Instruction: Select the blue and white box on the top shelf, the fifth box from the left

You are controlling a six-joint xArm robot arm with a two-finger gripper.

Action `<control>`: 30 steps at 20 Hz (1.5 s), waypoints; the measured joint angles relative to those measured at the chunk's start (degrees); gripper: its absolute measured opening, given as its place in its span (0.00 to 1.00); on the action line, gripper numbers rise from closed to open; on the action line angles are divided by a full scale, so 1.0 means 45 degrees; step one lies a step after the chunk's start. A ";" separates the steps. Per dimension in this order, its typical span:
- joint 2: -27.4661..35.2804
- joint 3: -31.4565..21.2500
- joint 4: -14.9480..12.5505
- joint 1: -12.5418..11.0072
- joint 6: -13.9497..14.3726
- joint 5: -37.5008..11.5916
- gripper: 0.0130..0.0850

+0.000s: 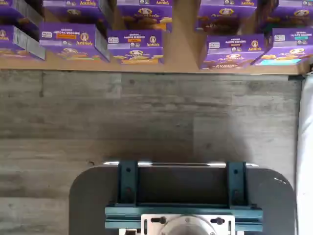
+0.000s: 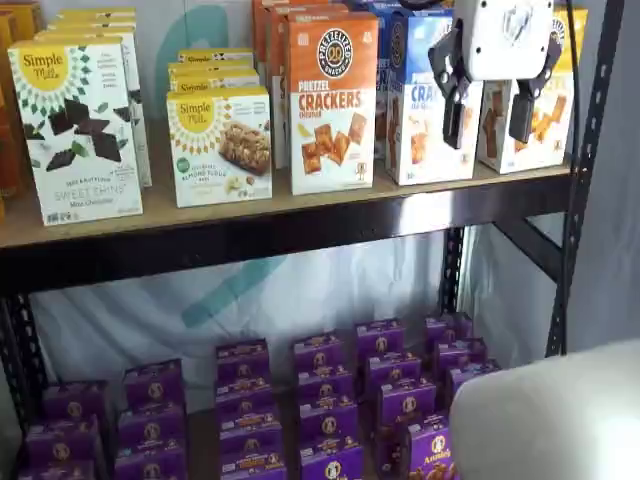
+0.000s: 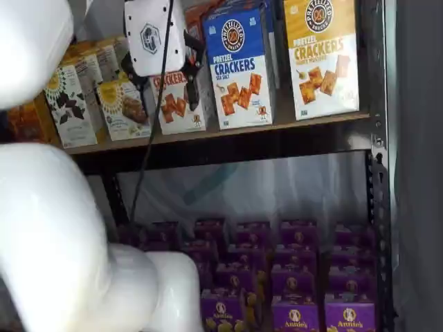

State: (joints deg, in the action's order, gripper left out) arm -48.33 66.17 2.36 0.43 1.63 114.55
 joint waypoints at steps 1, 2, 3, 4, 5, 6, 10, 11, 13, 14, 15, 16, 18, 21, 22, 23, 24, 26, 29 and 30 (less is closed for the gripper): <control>-0.0141 -0.0132 0.0187 -0.0174 -0.0103 -0.0231 1.00; -0.0411 -0.0379 0.0592 -0.0564 -0.0322 -0.0654 1.00; -0.0508 -0.0461 0.0793 -0.0733 -0.0433 -0.0823 1.00; -0.0530 -0.0488 0.0869 -0.0793 -0.0480 -0.0884 1.00; -0.0535 -0.0497 0.0896 -0.0809 -0.0498 -0.0917 1.00; -0.0530 -0.0500 0.0886 -0.0798 -0.0496 -0.0930 1.00; -0.0494 -0.0528 0.0775 -0.0698 -0.0449 -0.0988 1.00; -0.0489 -0.0545 0.0717 -0.0649 -0.0421 -0.1023 1.00; -0.0486 -0.0595 0.0571 -0.0527 -0.0360 -0.1139 1.00; -0.0492 -0.0628 0.0458 -0.0439 -0.0317 -0.1240 1.00; -0.0506 -0.0679 0.0290 -0.0321 -0.0262 -0.1434 1.00; -0.0506 -0.0709 0.0165 -0.0254 -0.0238 -0.1626 1.00; -0.0472 -0.0735 -0.0090 -0.0156 -0.0218 -0.2052 1.00; -0.0225 -0.0595 -0.0517 -0.0035 -0.0199 -0.2634 1.00; -0.0094 -0.0504 -0.0630 -0.0024 -0.0209 -0.2785 1.00; 0.0044 -0.0396 -0.0679 -0.0056 -0.0246 -0.2898 1.00; 0.0227 -0.0257 -0.0685 -0.0136 -0.0317 -0.3019 1.00; 0.0595 0.0029 -0.0703 -0.0266 -0.0436 -0.3250 1.00; 0.1215 0.0525 -0.0779 -0.0400 -0.0575 -0.3498 1.00; 0.1449 0.0714 -0.0808 -0.0447 -0.0625 -0.3571 1.00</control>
State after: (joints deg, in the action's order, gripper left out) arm -41.81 69.39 -1.28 -1.58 -1.18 98.48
